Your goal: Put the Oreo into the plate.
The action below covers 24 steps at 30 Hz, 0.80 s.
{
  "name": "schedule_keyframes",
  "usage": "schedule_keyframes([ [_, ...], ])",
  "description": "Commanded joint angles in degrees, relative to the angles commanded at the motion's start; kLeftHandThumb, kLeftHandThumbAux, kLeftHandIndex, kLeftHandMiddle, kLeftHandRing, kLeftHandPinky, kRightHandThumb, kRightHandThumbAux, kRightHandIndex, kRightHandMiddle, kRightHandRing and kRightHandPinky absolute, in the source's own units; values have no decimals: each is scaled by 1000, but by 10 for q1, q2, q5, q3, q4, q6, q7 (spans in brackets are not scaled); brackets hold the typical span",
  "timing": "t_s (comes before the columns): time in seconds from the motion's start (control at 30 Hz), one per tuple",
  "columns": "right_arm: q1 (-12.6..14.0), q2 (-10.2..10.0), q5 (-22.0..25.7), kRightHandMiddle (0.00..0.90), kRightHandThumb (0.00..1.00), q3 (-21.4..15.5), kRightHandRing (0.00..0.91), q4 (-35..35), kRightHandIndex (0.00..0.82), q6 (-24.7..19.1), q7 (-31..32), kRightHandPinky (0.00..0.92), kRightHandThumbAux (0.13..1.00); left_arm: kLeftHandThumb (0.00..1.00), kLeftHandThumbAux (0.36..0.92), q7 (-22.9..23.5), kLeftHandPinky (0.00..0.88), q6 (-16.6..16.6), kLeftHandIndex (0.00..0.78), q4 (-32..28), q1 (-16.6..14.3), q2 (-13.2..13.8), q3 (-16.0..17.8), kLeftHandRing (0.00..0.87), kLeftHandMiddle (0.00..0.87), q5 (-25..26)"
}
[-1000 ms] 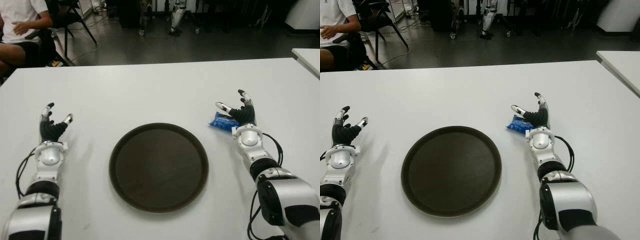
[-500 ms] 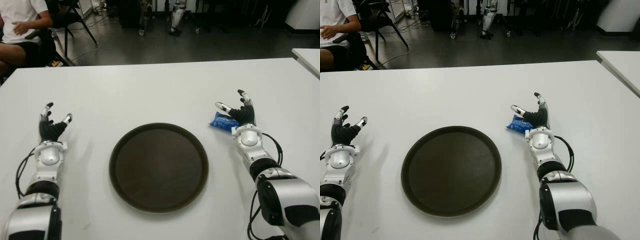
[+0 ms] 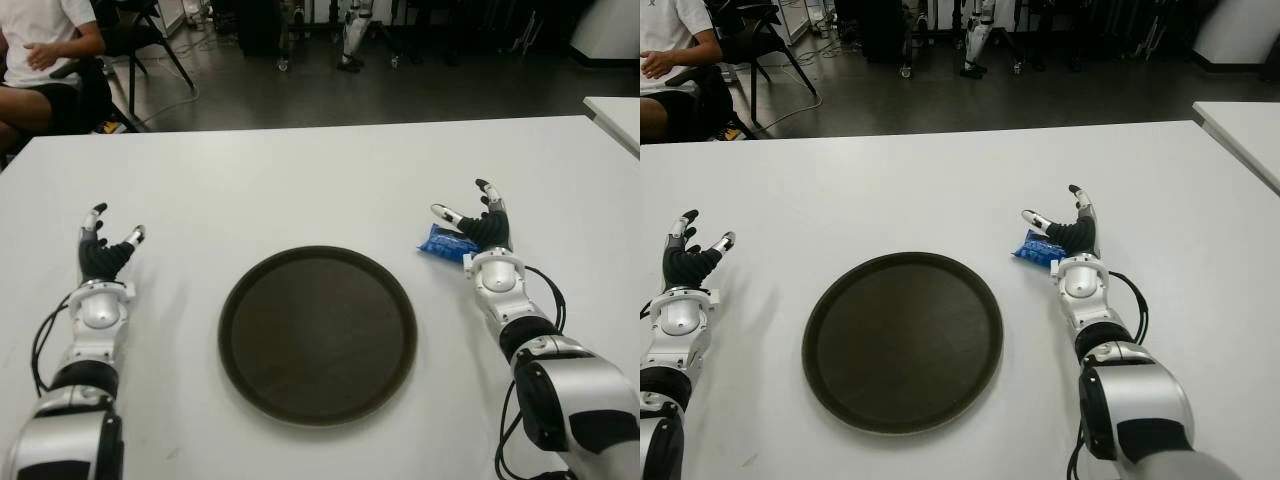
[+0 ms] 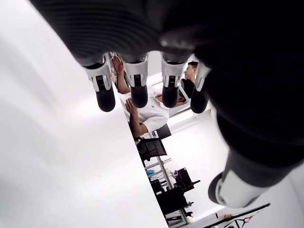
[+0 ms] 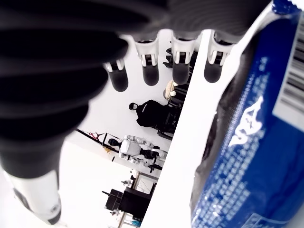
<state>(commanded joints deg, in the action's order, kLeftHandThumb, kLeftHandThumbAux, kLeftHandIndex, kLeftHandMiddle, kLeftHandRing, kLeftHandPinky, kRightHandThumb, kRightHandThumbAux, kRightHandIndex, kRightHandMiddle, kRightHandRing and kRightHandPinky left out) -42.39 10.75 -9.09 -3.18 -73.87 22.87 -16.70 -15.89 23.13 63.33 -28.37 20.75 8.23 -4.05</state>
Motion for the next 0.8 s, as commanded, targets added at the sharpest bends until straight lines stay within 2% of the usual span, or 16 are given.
schedule_keyframes([
  [0.2, -1, 19, -23, 26, 0, 24, 7, 4, 54, -2, 4, 0, 666, 0, 716, -6, 0, -2, 5, -2, 1, 0, 0, 0, 0, -2],
  [0.33, -2, 40, -60, 17, 0, 58, 1, 11, 40, -14, -6, 0, 618, 0, 702, -13, 0, -5, 6, -1, 2, 1, -5, 0, 0, -9],
  [0.53, -7, 51, -98, 26, 0, 91, 10, 12, 34, -48, -26, 0, 582, 0, 691, -19, 0, -9, 7, 2, 0, 4, -10, 0, 0, -19],
  [0.8, -15, 71, -124, 43, 0, 120, 27, 24, 35, -97, -3, 10, 568, 0, 705, 0, 0, -3, 5, 2, 0, 1, 3, 0, 0, -1],
])
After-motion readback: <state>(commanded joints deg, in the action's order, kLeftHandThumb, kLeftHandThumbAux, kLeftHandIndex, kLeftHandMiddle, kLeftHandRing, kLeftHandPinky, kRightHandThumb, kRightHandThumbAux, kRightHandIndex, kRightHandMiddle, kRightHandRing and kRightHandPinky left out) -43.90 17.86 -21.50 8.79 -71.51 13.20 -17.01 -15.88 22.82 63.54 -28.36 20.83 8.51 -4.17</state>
